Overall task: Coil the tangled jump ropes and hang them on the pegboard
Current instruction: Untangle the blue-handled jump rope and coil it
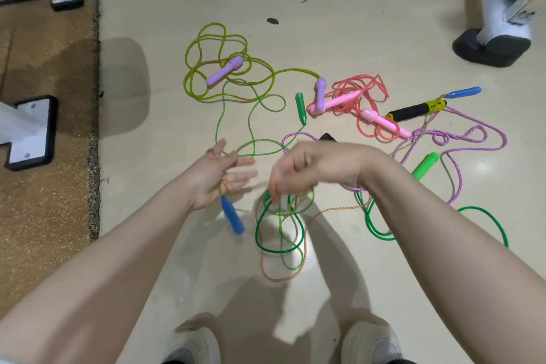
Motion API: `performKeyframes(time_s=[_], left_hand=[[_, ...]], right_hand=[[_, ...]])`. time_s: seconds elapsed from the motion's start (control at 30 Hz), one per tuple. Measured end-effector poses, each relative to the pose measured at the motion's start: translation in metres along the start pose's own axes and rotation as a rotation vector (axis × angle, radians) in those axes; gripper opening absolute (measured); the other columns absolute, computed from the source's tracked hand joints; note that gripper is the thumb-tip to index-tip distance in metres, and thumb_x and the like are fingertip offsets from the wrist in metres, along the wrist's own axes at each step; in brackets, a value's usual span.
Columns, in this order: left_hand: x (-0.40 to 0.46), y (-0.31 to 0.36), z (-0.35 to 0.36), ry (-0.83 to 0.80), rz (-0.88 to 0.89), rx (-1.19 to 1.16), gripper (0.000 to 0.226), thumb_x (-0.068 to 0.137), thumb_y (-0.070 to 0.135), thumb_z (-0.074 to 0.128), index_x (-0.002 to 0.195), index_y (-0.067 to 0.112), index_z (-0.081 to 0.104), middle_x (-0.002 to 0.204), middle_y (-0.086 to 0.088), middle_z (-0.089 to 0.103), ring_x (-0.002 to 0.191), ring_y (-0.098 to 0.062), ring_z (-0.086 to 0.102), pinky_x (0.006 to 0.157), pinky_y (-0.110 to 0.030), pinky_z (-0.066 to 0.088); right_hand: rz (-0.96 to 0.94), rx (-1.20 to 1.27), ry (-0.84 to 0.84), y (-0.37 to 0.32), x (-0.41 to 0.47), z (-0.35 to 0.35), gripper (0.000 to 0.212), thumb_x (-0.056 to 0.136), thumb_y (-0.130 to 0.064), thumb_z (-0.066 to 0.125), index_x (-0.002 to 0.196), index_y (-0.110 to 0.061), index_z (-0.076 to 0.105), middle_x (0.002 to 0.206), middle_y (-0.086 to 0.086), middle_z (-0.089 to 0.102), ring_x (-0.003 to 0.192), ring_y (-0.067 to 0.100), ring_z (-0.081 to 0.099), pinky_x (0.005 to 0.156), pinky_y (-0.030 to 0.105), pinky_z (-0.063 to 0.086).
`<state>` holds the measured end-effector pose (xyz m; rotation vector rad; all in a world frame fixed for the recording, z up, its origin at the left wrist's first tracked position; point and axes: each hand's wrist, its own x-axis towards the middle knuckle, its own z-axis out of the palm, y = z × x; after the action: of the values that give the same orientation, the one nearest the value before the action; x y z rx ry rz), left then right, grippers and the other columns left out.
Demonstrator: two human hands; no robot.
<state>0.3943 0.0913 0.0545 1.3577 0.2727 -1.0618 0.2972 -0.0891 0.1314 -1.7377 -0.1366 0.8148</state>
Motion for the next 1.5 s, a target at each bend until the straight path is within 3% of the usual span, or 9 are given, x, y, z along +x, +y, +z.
performKeyframes(time_s=[0.2,0.3,0.4,0.67,0.87,1.0,1.17,1.3,1.5], left_hand=[[-0.017,0.015,0.021,-0.720,-0.271,0.258,0.090,0.074,0.078,0.021,0.113,0.011,0.066,0.053,-0.005,0.061,0.025,-0.003,0.026,0.033,-0.014,0.025],[-0.019,0.025,0.032,-1.226,-0.355,-0.143,0.072,0.092,0.056,0.037,0.131,-0.005,0.045,0.073,-0.015,0.066,0.035,-0.004,0.043,0.038,-0.017,0.037],[-0.019,0.029,0.038,-1.134,-0.181,-0.206,0.043,0.097,0.026,0.044,0.134,0.005,0.047,0.095,-0.021,0.066,0.054,-0.012,0.064,0.059,-0.023,0.052],[0.002,-0.001,0.009,-0.052,0.145,0.048,0.043,0.101,0.025,0.034,0.143,0.032,0.031,0.139,-0.004,0.051,0.113,-0.027,0.059,0.092,-0.040,0.049],[-0.016,0.004,0.025,-0.411,-0.003,0.361,0.065,0.087,0.062,0.020,0.129,0.025,0.053,0.081,-0.008,0.071,0.029,-0.006,0.034,0.037,-0.018,0.035],[-0.026,0.020,0.038,-0.919,-0.137,0.324,0.062,0.077,0.069,0.042,0.109,0.024,0.069,0.039,0.007,0.052,0.025,0.003,0.021,0.033,-0.012,0.016],[-0.028,0.028,0.038,-1.367,-0.136,-0.093,0.044,0.101,0.016,0.028,0.145,0.013,0.022,0.094,-0.004,0.073,0.033,-0.005,0.030,0.035,-0.018,0.018],[-0.019,0.032,0.022,-0.964,-0.044,-0.549,0.054,0.093,-0.007,0.034,0.143,0.015,0.035,0.133,-0.027,0.049,0.070,-0.026,0.069,0.058,-0.025,0.057],[-0.008,0.020,-0.002,-0.027,0.198,-0.336,0.066,0.093,-0.010,0.032,0.146,0.028,0.022,0.148,-0.016,0.035,0.097,-0.034,0.065,0.084,-0.037,0.055]], right_hand=[[-0.185,0.231,0.915,0.021,0.014,-0.016,0.007,0.087,-0.009,0.062,0.081,-0.008,0.063,0.063,-0.001,0.046,0.052,0.000,0.040,0.055,0.014,0.034],[-0.003,0.116,0.870,0.048,0.028,-0.006,0.022,0.090,-0.023,0.058,0.084,-0.002,0.061,0.063,0.004,0.048,0.057,0.012,0.045,0.059,0.027,0.039],[0.233,0.116,0.404,0.056,0.034,0.017,0.032,0.099,-0.027,0.041,0.097,-0.002,0.060,0.069,0.010,0.060,0.063,0.025,0.055,0.056,0.025,0.045],[0.467,-0.034,-0.229,0.011,0.013,0.010,0.037,0.092,-0.022,0.057,0.128,-0.021,0.048,0.082,0.008,0.069,0.045,0.014,0.061,0.046,0.018,0.048],[-0.015,0.022,0.448,0.010,0.005,-0.017,0.007,0.085,-0.009,0.065,0.079,-0.007,0.067,0.055,-0.013,0.058,0.054,0.010,0.046,0.054,0.019,0.039],[-0.052,-0.040,0.797,0.041,0.016,-0.018,0.027,0.079,-0.023,0.072,0.066,-0.006,0.056,0.057,-0.002,0.043,0.054,0.008,0.037,0.054,0.021,0.032],[0.287,-0.208,0.540,0.085,0.020,-0.007,0.034,0.093,-0.030,0.053,0.070,-0.006,0.060,0.069,0.005,0.068,0.070,0.016,0.059,0.078,0.032,0.045],[0.372,-0.134,0.234,0.096,0.015,0.010,0.017,0.096,-0.019,0.046,0.085,-0.015,0.059,0.062,-0.002,0.067,0.068,0.008,0.058,0.079,0.028,0.043],[0.328,-0.111,-0.178,0.029,0.012,0.019,0.025,0.088,-0.012,0.060,0.111,-0.022,0.060,0.047,-0.007,0.052,0.040,0.017,0.039,0.053,0.027,0.038]])
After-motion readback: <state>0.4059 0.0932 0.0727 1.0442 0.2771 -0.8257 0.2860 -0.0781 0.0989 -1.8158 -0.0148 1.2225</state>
